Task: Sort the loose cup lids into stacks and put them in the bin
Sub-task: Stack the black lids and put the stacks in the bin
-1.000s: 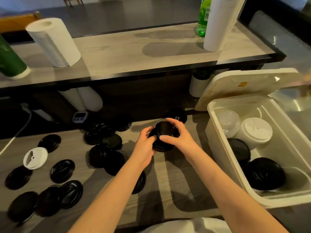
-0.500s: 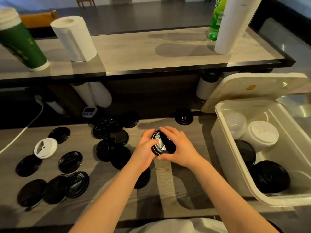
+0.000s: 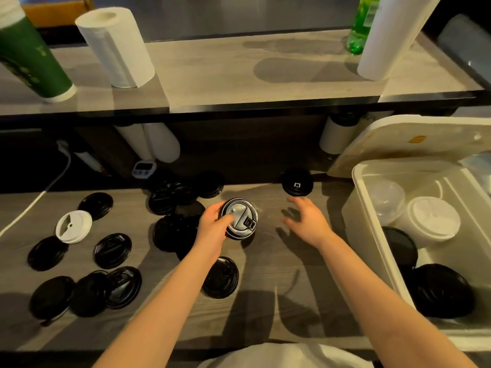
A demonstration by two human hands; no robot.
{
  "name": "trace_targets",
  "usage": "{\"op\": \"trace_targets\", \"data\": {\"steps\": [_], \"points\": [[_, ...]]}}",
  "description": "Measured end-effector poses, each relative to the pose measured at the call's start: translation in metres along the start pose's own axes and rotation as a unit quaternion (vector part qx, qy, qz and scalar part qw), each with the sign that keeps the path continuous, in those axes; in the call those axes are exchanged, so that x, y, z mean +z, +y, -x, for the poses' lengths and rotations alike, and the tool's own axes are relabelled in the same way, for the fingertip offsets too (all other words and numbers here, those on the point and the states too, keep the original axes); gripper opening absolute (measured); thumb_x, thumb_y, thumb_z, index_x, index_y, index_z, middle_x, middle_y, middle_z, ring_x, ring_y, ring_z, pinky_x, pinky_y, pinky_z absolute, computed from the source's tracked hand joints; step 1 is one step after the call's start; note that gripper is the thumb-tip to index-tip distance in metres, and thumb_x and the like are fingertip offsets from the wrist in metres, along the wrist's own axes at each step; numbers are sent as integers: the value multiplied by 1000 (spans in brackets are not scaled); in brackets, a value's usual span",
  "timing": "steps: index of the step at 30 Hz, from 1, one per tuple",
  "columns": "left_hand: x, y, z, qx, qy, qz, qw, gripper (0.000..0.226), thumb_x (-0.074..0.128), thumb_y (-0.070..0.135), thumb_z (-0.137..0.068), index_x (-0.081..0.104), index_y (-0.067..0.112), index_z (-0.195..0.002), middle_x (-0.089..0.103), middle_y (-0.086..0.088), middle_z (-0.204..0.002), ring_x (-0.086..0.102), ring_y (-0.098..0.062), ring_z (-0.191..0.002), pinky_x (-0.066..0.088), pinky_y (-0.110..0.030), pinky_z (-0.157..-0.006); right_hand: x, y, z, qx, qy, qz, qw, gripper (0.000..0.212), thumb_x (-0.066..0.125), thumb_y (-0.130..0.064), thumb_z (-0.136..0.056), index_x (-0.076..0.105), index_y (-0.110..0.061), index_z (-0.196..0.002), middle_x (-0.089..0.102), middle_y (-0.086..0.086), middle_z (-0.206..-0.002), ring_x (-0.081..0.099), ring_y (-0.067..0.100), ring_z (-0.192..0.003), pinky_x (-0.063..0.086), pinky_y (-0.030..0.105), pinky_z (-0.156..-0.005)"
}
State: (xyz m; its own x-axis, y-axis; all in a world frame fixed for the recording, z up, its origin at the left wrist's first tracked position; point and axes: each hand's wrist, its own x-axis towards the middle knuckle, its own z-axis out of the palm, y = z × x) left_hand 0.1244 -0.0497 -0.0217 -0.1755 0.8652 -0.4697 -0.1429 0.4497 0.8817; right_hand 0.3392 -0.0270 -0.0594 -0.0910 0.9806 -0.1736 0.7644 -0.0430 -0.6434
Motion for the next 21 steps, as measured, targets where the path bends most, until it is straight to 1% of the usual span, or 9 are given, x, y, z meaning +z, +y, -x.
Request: {"op": "trace_targets", "data": {"steps": [4,6,8,10,12,14,16,18,21], "points": [[7,4,-13,0,10,9,1000,33,52,-2,-89,54,9,-120,66,-8,-107,63,-22,-101,51,-41,-89,-9,16,-46,87,1,67,994,67,61,-30,-89,29,-16,-146,22,9,-155,23,28,-141,27,38,-112],[12,7,-20,-5,19,13,1000,31,52,-1,-90,54,10,-119,65,-7,-106,63,-20,-98,53,-37,-84,-14,19,-66,123,-14,115,986,72,60,-34,-89,21,-19,-149,11,5,-158,13,28,-144,25,43,-113],[17,11,-25,-4,21,14,1000,30,53,0,-90,54,11,-117,65,-4,-102,63,-17,-94,52,-31,-76,-14,22,-78,127,-46,165,977,76,57,-38,-90,13,-22,-150,6,3,-159,4,27,-146,23,47,-115],[21,14,-28,-4,20,20,1000,29,53,0,-90,54,12,-116,65,-3,-100,63,-17,-94,52,-30,-76,-9,25,-80,109,-79,206,969,78,53,-43,-91,7,-23,-151,2,2,-159,-1,27,-146,19,50,-116],[23,15,-30,-8,21,24,999,28,52,0,-90,54,12,-115,64,-3,-101,63,-17,-95,52,-30,-78,0,27,-70,91,-73,216,969,77,49,-45,-93,4,-23,-151,-1,2,-160,-3,27,-146,15,49,-116],[25,15,-31,-14,21,28,999,29,52,0,-90,54,12,-116,64,-4,-101,62,-17,-95,51,-29,-74,11,29,-56,69,-35,205,976,73,47,-43,-94,8,-22,-151,0,2,-160,-3,26,-146,12,46,-116],[25,13,-32,-20,15,27,999,29,53,0,-90,53,12,-116,64,-4,-102,62,-17,-96,52,-31,-77,21,31,-43,54,10,178,983,67,51,-41,-92,21,-20,-148,8,3,-159,1,27,-146,13,44,-116],[26,9,-33,-28,10,27,999,30,52,0,-90,53,14,-116,63,-4,-104,62,-18,-98,52,-35,-84,31,35,-32,50,44,148,987,60,57,-41,-88,36,-18,-139,16,7,-156,6,29,-145,14,44,-116],[26,2,-36,-42,17,32,998,30,53,0,-90,53,11,-118,63,-8,-108,62,-20,-100,52,-37,-85,39,40,-26,63,68,97,991,51,67,-41,-82,48,-15,-122,16,12,-156,13,32,-144,18,43,-115]]}}
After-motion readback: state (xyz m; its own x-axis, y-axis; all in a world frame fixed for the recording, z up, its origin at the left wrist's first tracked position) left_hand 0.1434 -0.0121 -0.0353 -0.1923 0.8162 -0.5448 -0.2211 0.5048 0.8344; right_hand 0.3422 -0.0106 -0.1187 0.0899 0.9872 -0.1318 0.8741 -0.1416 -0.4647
